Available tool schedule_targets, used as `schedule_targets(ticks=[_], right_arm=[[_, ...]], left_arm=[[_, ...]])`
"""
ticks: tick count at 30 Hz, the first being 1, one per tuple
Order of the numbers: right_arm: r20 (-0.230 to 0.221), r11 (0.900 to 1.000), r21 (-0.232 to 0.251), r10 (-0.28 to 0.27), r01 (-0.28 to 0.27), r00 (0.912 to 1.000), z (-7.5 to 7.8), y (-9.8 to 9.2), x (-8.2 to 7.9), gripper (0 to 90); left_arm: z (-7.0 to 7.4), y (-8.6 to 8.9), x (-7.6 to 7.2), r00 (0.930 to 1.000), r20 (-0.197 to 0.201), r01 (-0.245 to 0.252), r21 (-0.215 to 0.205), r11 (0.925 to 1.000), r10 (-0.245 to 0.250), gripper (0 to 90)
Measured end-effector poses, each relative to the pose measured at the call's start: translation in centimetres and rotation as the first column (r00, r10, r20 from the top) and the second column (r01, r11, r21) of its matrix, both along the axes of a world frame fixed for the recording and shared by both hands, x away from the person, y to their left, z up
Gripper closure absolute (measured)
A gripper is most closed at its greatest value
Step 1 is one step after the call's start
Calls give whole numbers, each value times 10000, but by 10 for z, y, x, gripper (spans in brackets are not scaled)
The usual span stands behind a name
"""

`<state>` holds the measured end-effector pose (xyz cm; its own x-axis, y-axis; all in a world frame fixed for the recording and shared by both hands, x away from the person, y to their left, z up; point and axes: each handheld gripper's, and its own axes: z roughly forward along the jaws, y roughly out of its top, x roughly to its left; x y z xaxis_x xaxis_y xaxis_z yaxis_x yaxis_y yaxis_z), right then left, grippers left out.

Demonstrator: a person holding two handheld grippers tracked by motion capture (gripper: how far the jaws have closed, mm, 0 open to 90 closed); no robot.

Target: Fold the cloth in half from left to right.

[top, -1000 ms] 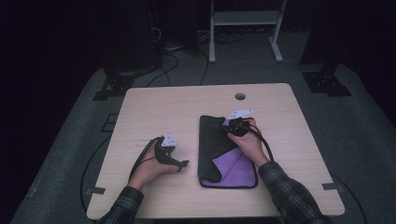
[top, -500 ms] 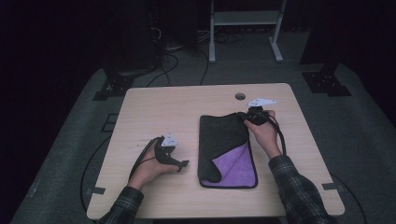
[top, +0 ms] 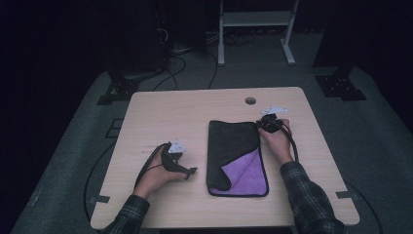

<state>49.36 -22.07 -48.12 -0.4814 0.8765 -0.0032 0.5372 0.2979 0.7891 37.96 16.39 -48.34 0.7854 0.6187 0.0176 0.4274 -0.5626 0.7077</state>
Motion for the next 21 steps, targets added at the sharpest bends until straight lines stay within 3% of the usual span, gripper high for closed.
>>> schedule_targets(ticks=[3, 6, 11, 13, 21], right_arm=[[157, 9999, -91, -98, 99, 9998, 6, -3, -2, 719], [368, 9999, 13, 136, -136, 9992, 15, -4, -7, 694], [300, 9967, 497, 624, -639, 9976, 28, -2, -21, 666], [221, 9925, 759, 941, -955, 9953, 31, 0, -29, 658], [183, 9748, 918, 2024, -2032, 9791, 42, 14, -62, 625]], left_arm=[[0, 0, 0, 10000, -3, -7, 1, 10000, 7, 0], [0, 0, 0, 10000, -2, -10, -4, 10000, 10, 0], [0, 0, 0, 10000, -1, -13, -10, 10000, 13, 0], [0, 0, 0, 10000, -1, -13, -12, 10000, 13, 0], [0, 0, 0, 10000, -3, -12, -1, 10000, 12, 0]])
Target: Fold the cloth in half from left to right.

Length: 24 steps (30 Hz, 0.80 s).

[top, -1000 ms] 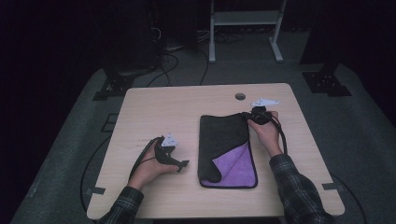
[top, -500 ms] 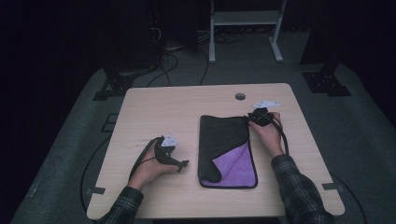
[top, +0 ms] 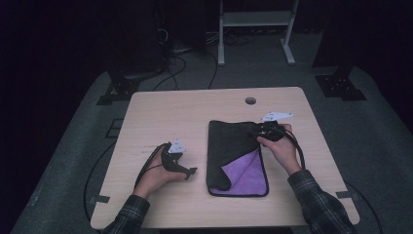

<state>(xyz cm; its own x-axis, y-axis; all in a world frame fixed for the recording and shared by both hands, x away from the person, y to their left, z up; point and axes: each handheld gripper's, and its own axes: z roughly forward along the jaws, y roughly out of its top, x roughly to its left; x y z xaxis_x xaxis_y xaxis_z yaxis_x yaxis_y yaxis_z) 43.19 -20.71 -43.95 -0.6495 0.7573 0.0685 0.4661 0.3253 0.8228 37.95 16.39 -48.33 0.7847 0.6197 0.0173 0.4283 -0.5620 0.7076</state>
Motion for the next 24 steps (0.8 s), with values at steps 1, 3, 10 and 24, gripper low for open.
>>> schedule_targets(ticks=[1, 3, 10, 24], right_arm=[[-14, 9999, 76, 125, -125, 9999, 1, 2, -4, 624], [-26, 9990, 189, 413, -412, 9991, 2, 5, -13, 619], [-125, 9903, 170, 1384, -1382, 9903, -2, 18, -43, 599], [-428, 9518, 423, 3054, -3036, 9513, -15, 68, -73, 520]], left_arm=[[0, 0, 0, 10000, 0, -11, -20, 10000, 11, 0], [0, 0, 0, 10000, 0, -19, -34, 10000, 19, 0], [0, 0, 0, 10000, 1, -1, 0, 10000, 1, 0], [0, 0, 0, 10000, 29, -22, -18, 10000, 22, 0]])
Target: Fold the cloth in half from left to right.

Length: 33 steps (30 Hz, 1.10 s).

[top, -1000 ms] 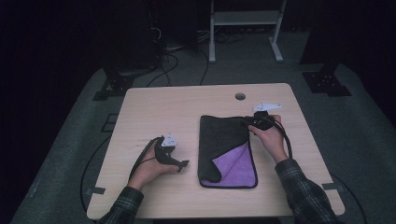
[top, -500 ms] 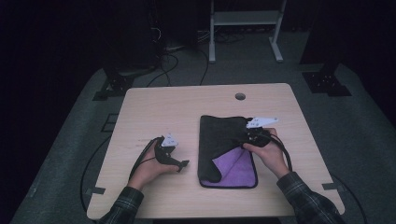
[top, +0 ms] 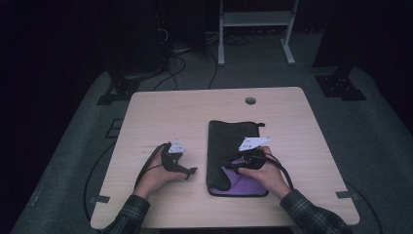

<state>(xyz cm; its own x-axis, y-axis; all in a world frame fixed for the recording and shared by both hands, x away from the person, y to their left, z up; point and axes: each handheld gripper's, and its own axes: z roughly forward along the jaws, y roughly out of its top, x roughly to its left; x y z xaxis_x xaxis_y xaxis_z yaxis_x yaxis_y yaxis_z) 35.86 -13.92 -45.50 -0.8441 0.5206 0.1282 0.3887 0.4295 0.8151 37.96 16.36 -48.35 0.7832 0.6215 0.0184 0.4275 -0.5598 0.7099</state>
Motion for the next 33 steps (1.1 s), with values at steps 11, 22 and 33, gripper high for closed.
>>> schedule_targets(ticks=[11, 22, 33], right_arm=[[-27, 9965, -716, 426, -427, 9991, -21, 20, -3, 497], [201, 9915, -1111, 700, -673, 9973, -22, 25, -7, 519], [-57, 9949, -833, 558, -561, 9984, -15, 17, -5, 814]], left_arm=[[0, 0, 0, 10000, -5, -45, -24, 10000, 45, 0], [0, -1, 0, 10000, -22, -83, -38, 10000, 83, 0], [0, -1, 0, 10000, -4, -64, -20, 10000, 64, 0]])
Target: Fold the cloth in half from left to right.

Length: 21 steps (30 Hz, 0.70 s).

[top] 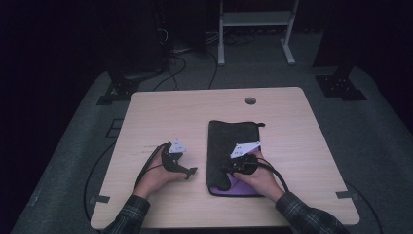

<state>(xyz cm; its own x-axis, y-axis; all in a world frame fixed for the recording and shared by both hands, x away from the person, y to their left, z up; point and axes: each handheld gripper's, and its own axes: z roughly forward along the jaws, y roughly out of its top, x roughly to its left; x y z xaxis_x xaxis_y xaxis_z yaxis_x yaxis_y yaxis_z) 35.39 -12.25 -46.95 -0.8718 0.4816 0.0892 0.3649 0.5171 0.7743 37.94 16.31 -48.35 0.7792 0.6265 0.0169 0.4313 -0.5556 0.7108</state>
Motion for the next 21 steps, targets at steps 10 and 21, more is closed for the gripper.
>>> schedule_targets(ticks=[10, 21], right_arm=[[-88, 9920, 1156, -506, 513, 9987, 29, -34, -10, 827], [-137, 9783, 1559, -1360, 1365, 9906, 31, -81, -42, 815]], left_arm=[[0, 0, 0, 10000, -21, 15, 39, 10000, -15, 0], [0, 0, 0, 10000, -18, -39, -24, 10000, 39, 0]])
